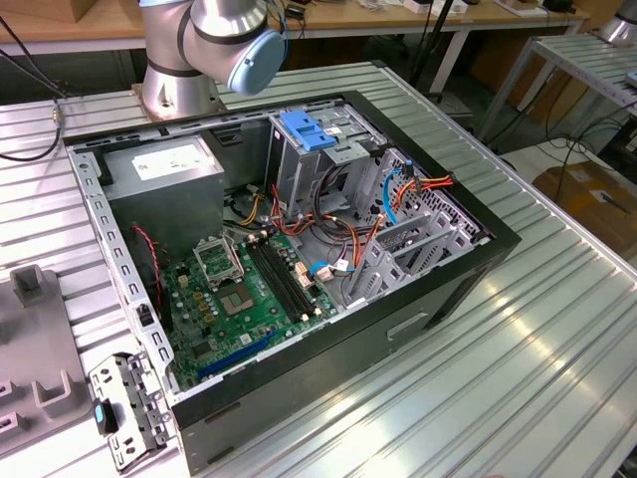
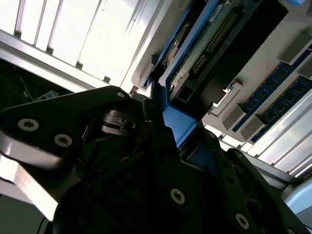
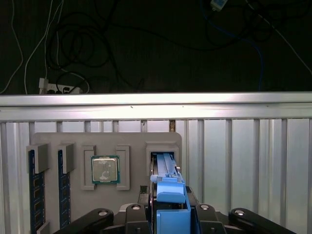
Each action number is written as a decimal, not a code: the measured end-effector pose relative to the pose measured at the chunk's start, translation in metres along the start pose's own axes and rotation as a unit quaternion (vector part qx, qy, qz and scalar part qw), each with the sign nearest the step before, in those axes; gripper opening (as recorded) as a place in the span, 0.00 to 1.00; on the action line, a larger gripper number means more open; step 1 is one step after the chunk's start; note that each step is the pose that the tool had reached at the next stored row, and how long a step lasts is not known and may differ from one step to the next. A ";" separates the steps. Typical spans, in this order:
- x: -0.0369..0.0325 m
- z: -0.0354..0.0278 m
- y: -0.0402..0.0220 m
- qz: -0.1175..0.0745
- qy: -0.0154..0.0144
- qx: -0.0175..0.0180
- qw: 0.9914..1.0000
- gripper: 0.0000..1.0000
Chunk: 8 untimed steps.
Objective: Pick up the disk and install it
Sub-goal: 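Pick up the disk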
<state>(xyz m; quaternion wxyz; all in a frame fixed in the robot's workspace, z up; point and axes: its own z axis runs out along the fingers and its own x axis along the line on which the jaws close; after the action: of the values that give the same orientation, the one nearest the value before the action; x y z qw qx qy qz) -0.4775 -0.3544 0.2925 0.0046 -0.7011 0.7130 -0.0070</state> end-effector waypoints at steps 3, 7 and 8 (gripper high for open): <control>0.0000 0.0000 0.0000 0.000 0.000 0.000 1.000 0.37; 0.0000 0.0000 0.0000 0.000 0.000 0.000 1.000 0.37; 0.0000 0.0000 0.0000 0.000 0.000 0.000 1.000 0.37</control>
<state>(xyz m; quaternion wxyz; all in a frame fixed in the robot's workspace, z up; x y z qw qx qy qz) -0.4775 -0.3544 0.2925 0.0043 -0.7011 0.7130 -0.0072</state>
